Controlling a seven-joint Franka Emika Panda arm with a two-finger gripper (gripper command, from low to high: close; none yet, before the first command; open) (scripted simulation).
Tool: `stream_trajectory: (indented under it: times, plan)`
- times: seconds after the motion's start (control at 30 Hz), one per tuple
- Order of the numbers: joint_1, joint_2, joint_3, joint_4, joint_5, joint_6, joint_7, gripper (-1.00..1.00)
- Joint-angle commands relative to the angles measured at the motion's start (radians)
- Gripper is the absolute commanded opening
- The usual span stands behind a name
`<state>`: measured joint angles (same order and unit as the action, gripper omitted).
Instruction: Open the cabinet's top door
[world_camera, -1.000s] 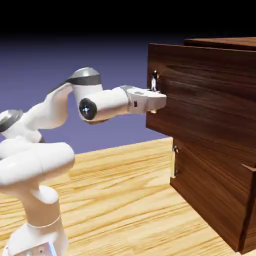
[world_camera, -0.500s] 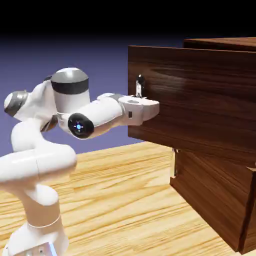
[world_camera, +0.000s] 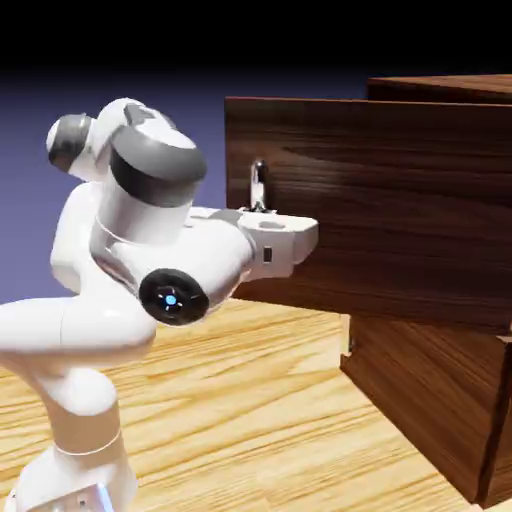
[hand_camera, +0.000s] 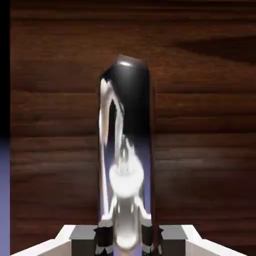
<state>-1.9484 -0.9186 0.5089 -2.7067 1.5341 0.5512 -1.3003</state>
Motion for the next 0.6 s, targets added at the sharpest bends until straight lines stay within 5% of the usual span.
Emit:
stream_trajectory:
  times: [0.0,0.57]
  plan:
    - [-0.013,0.036,0.006,0.026,-0.038,-0.006,-0.033,-1.0]
    - [-0.087,0.652,0.132,0.506,-0.52,0.026,-0.303,-1.0]
